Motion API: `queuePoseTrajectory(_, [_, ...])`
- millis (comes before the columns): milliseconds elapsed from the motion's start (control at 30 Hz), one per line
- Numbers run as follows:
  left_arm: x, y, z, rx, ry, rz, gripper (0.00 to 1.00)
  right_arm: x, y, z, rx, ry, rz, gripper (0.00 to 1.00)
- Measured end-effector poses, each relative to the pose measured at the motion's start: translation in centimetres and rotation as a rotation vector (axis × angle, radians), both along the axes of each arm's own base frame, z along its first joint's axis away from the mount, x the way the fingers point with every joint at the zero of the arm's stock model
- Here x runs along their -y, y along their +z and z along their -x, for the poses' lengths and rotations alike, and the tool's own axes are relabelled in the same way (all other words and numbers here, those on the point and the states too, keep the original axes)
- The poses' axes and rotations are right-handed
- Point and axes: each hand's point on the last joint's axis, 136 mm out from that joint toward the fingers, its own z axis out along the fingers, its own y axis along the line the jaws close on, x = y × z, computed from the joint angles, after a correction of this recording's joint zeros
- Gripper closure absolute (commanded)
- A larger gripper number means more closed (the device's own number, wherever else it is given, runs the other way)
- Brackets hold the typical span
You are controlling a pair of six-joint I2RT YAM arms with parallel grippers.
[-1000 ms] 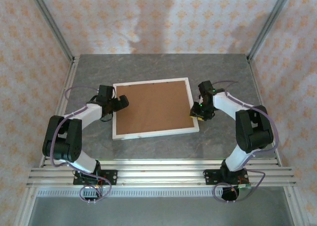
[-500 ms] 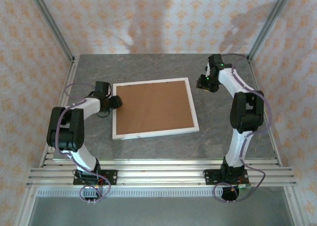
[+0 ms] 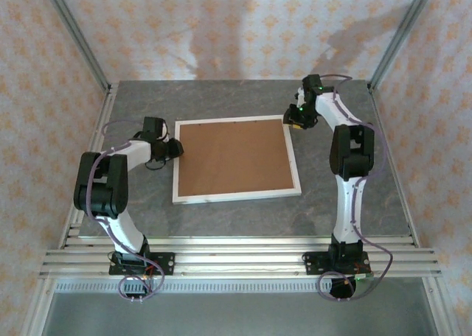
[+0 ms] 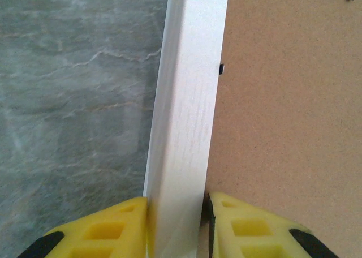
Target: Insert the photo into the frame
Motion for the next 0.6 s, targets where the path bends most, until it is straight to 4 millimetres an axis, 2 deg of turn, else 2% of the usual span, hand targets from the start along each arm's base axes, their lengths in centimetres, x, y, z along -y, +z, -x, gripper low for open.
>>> queuePoseTrajectory(233, [1.7, 0.0, -1.1, -0.009, -0.056, -0.003, 0.67, 1.1, -0.1, 0.4, -0.022, 0.009, 0.069, 0.65])
queuePoseTrajectory(433, [2.4, 0.0, -1.3, -0.022, -0.076, -0.012, 0.66, 2.7, 0.3, -0.5, -0.005, 0.0, 0.107, 0.65])
queuePoseTrajectory(600, [2.4, -0.1, -1.4, -0.034, -0.076, -0.014, 0.65, 3.2, -0.8, -1.3, -0.015, -0.004, 0.124, 0.65])
